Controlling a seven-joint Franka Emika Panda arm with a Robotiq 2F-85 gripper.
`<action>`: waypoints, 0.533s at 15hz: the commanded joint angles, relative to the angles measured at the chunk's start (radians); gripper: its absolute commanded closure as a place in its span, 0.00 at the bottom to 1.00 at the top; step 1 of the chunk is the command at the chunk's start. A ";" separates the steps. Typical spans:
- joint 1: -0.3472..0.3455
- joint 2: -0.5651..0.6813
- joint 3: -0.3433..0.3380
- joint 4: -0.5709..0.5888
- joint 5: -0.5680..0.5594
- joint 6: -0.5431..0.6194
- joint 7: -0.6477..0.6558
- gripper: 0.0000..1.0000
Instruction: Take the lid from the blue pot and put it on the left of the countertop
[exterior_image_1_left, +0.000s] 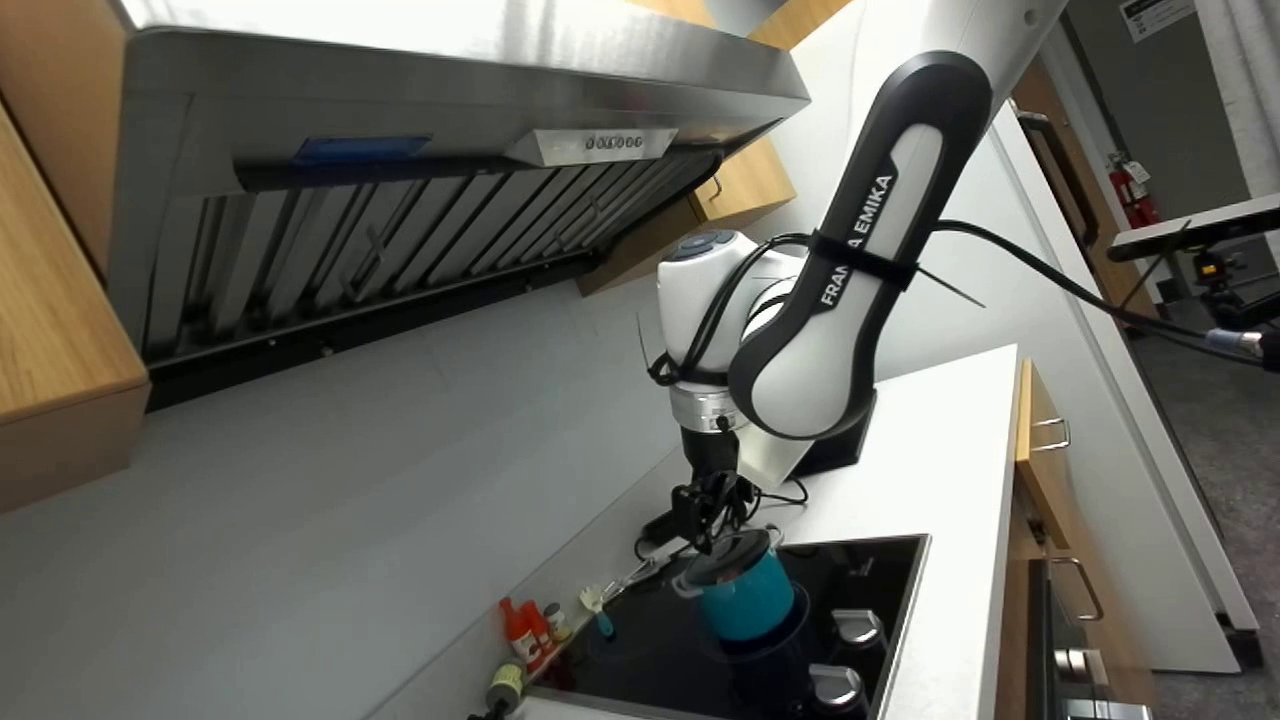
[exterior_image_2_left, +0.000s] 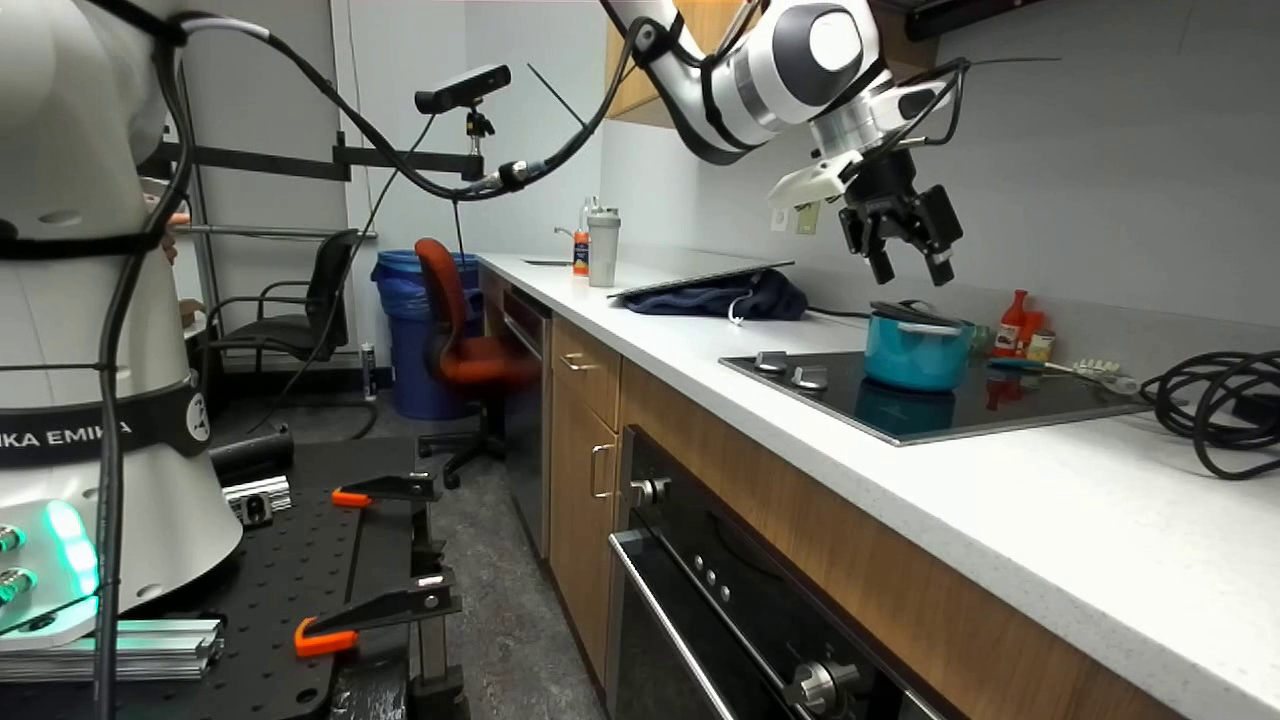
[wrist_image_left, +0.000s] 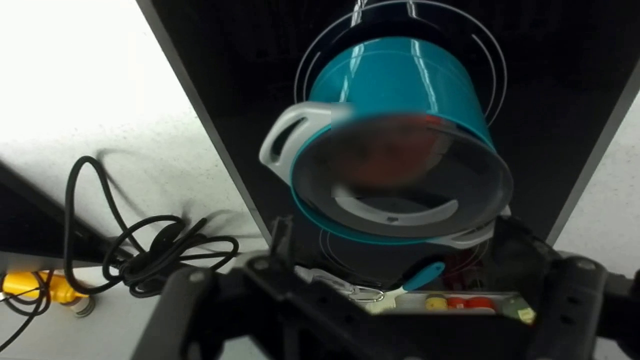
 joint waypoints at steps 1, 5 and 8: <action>0.074 0.070 -0.077 0.084 -0.040 0.006 0.137 0.00; 0.147 0.114 -0.140 0.133 -0.064 -0.010 0.255 0.00; 0.181 0.143 -0.180 0.156 -0.072 -0.014 0.325 0.00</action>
